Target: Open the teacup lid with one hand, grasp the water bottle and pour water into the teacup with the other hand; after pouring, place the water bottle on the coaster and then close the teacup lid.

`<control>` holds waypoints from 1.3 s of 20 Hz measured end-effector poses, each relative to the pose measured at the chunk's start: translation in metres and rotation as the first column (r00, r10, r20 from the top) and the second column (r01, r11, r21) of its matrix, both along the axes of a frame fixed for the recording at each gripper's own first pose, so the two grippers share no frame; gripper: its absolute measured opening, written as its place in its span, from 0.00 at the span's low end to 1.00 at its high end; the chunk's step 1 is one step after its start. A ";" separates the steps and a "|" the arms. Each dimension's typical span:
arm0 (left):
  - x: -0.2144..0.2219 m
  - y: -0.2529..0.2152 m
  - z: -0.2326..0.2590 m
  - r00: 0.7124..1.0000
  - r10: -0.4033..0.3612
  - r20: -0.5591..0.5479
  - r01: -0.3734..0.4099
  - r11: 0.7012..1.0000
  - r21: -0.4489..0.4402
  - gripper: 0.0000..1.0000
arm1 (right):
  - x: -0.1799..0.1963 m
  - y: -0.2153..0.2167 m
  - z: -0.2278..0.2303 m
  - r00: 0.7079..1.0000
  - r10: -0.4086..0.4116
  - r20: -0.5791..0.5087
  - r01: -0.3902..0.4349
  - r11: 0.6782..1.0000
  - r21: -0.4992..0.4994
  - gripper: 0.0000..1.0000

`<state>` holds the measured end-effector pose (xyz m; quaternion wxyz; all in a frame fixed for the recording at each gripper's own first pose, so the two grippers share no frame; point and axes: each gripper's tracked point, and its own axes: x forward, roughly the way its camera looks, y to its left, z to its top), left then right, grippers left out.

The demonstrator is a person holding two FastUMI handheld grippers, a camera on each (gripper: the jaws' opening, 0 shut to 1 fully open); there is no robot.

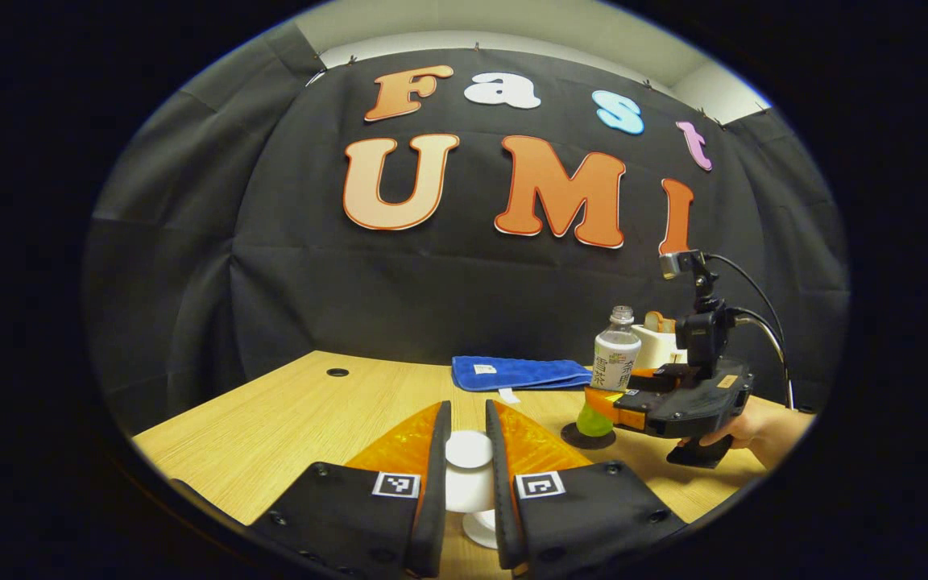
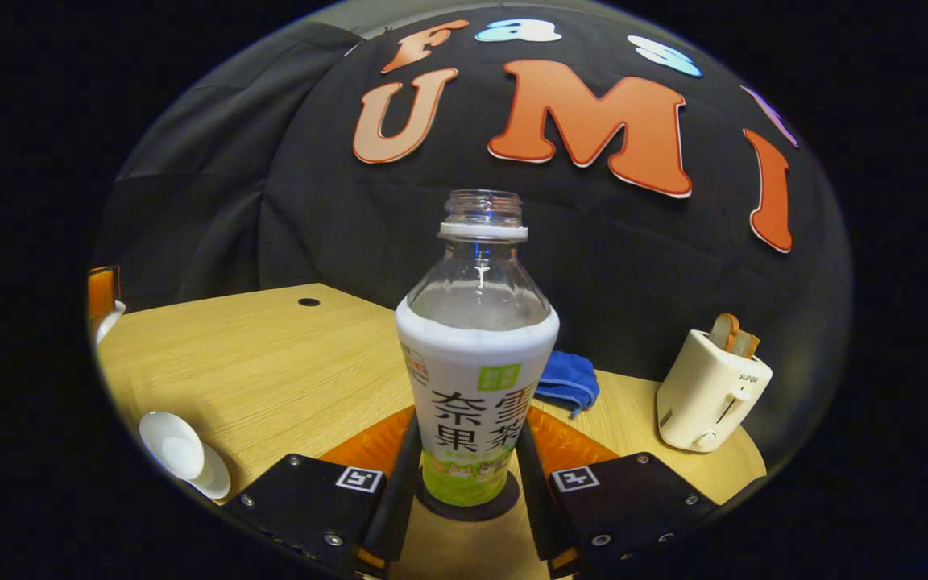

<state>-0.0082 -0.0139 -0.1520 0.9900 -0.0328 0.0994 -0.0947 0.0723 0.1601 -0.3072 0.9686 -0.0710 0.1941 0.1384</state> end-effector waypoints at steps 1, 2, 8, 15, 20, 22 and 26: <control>0.002 -0.003 -0.003 1.000 -0.004 -0.007 0.004 1.000 -0.001 0.26 | 0.001 0.002 -0.006 1.000 -0.011 -0.023 0.011 1.000 0.022 0.61; 0.003 -0.006 -0.006 1.000 -0.007 -0.013 0.007 1.000 -0.008 0.29 | 0.000 0.004 -0.011 0.998 -0.018 -0.052 0.020 0.998 0.057 0.61; 0.012 -0.023 -0.021 0.997 -0.032 -0.071 0.030 0.999 -0.030 0.29 | 0.012 -0.002 -0.023 0.990 -0.065 -0.122 0.080 0.990 0.116 0.61; 0.011 -0.032 -0.031 0.994 -0.055 -0.094 0.053 0.998 -0.019 0.29 | 0.022 0.001 -0.026 0.988 -0.048 -0.144 0.059 0.996 0.072 0.69; 0.007 -0.034 -0.040 0.992 -0.054 -0.115 0.052 0.998 -0.020 0.30 | 0.017 -0.005 -0.022 0.986 -0.051 -0.158 0.067 0.994 0.092 0.87; 0.004 -0.037 -0.048 0.990 -0.057 -0.130 0.056 0.998 -0.012 0.32 | 0.013 -0.009 -0.016 0.989 -0.052 -0.142 0.064 0.995 0.080 0.94; -0.007 -0.046 -0.063 0.986 -0.087 -0.141 0.088 0.996 0.001 0.29 | -0.004 -0.019 -0.001 0.994 -0.043 -0.100 0.049 0.997 0.061 0.98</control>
